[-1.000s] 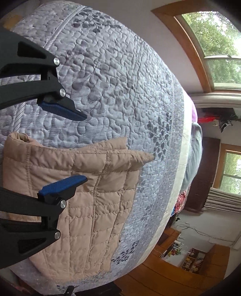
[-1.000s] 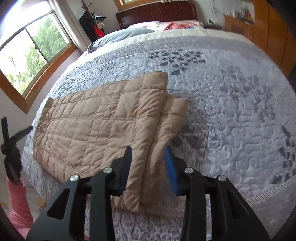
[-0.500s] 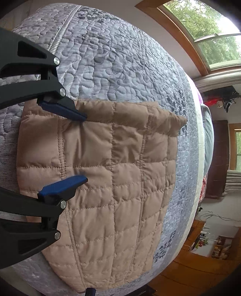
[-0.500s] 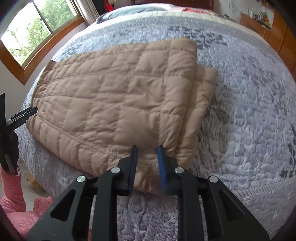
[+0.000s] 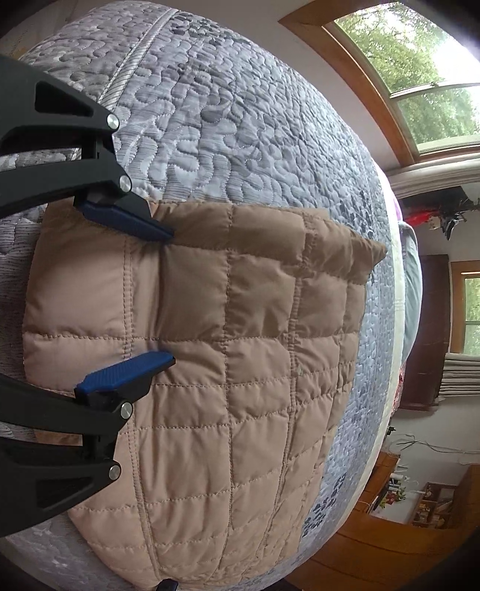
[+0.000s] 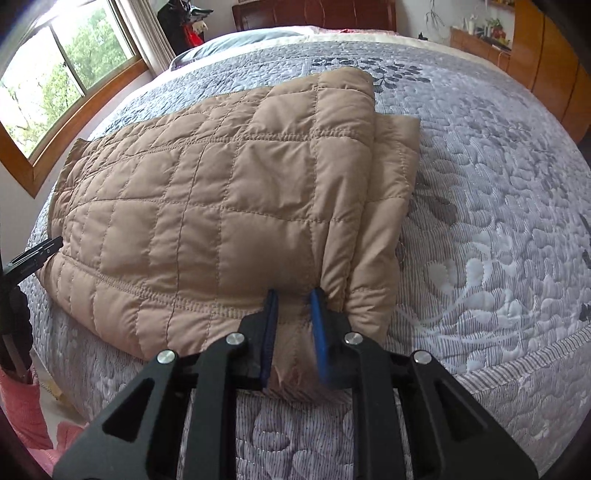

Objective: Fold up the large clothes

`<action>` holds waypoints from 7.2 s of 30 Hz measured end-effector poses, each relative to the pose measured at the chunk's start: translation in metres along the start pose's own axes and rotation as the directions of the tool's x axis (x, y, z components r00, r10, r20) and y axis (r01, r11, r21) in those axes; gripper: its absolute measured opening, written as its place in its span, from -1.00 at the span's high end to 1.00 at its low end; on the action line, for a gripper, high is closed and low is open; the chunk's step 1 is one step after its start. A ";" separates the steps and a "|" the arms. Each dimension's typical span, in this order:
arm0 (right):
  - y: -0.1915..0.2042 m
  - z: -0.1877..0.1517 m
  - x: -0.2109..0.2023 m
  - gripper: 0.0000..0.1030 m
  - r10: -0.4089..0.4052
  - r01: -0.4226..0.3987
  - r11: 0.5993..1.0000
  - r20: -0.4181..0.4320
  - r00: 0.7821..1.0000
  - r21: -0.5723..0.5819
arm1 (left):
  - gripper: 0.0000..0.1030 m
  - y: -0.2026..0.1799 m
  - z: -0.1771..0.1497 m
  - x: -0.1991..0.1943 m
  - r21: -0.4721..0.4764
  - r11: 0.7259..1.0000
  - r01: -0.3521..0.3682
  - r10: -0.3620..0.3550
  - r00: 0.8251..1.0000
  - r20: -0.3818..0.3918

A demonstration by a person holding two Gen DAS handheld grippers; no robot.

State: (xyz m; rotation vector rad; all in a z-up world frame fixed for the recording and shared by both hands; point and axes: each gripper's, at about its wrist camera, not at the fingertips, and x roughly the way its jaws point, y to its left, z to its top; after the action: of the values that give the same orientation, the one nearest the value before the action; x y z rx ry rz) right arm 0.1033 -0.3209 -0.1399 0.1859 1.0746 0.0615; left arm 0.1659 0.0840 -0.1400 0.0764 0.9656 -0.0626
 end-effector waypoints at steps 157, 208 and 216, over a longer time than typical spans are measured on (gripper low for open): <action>-0.013 0.000 -0.008 0.63 0.117 -0.108 0.990 -0.101 0.988 0.088 | 0.66 -0.181 0.013 0.001 0.121 0.804 0.582 -0.578 0.813 -0.073; 0.111 0.112 -0.077 0.62 0.171 -0.177 0.960 -0.048 0.984 -0.218 | 0.12 -0.077 0.062 -0.036 -0.045 0.947 0.319 -0.317 0.948 0.038; 0.055 0.097 -0.101 0.62 0.178 -0.176 0.977 0.008 0.984 -0.122 | 0.12 -0.121 0.062 -0.042 0.038 0.923 0.382 -0.383 0.924 0.020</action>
State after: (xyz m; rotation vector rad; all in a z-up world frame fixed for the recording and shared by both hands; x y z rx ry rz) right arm 0.1431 -0.2929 0.0027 0.1724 1.0298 0.2836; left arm 0.1829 -0.0419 -0.0749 -0.0841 0.9416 -0.4402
